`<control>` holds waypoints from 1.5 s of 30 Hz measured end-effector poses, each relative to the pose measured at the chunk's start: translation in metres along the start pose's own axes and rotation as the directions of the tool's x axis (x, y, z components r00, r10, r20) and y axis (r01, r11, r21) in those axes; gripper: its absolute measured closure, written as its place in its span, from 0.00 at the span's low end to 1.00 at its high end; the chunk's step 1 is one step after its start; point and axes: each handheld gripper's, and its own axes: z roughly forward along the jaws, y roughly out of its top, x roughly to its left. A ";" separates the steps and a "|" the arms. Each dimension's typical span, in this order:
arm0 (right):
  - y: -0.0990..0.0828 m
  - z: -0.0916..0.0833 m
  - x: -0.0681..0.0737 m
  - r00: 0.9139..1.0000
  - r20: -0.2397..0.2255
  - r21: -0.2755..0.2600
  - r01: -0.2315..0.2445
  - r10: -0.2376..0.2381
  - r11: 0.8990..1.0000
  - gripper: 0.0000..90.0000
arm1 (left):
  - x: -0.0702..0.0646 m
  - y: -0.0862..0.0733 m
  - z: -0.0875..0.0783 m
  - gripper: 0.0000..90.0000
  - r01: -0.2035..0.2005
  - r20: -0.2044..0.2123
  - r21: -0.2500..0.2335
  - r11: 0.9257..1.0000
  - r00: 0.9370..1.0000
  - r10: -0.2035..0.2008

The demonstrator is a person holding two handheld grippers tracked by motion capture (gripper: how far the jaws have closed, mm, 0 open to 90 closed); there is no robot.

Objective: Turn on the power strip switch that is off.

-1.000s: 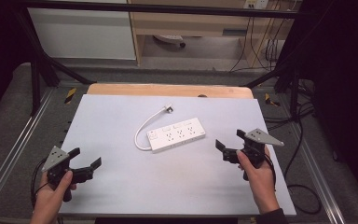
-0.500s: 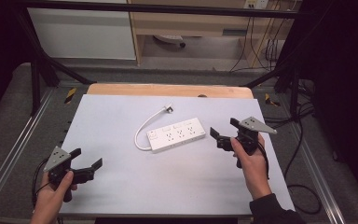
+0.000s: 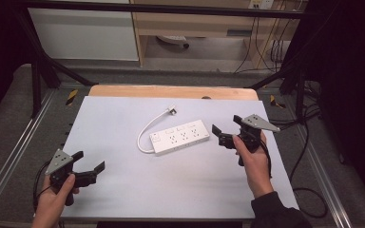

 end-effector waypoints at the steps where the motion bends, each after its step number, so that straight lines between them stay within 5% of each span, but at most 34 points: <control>1: 0.001 0.001 0.001 1.000 -0.002 -0.002 -0.001 0.001 1.000 0.07 | 0.000 0.000 0.000 0.06 0.000 0.002 0.000 1.000 1.000 0.000; 45: 0.019 0.050 0.016 0.999 0.016 0.023 0.043 -0.043 0.999 0.06 | 0.000 0.000 0.001 0.06 -0.001 0.009 0.001 1.000 1.000 0.001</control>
